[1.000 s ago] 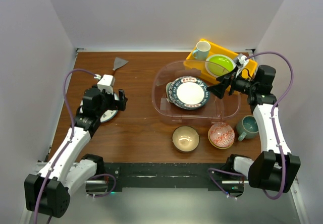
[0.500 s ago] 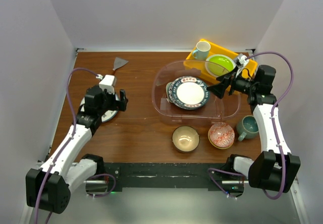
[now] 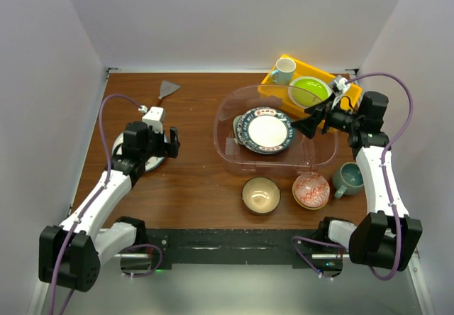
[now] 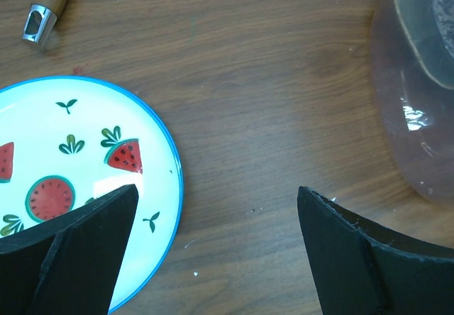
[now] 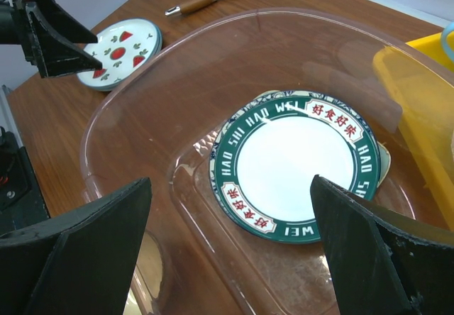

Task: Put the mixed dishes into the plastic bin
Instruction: Pick up the plate at the center of the board.

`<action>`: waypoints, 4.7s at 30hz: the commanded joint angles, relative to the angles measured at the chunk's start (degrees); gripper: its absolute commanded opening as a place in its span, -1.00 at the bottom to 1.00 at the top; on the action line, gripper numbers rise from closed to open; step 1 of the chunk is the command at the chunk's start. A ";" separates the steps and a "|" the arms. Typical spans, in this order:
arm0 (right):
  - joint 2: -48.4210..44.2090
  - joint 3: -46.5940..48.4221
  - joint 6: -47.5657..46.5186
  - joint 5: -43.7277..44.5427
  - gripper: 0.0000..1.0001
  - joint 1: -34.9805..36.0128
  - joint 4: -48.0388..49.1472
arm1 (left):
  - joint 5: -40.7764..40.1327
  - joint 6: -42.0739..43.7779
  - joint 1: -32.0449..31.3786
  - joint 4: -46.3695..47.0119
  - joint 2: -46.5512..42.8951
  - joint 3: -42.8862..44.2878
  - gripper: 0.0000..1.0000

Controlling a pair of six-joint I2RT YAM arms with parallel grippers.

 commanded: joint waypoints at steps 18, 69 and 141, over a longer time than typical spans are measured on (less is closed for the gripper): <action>-0.80 -0.53 0.58 -1.21 0.96 -0.40 2.59 | -7.86 -1.48 0.39 -4.16 8.35 5.21 1.00; -0.54 -0.44 0.76 -1.48 0.96 -0.66 2.59 | -16.03 3.01 -2.42 -12.87 25.76 14.26 0.05; -0.89 -0.70 1.28 -4.99 0.97 -0.92 3.29 | -12.52 -0.51 -0.66 -15.68 19.61 14.79 -1.00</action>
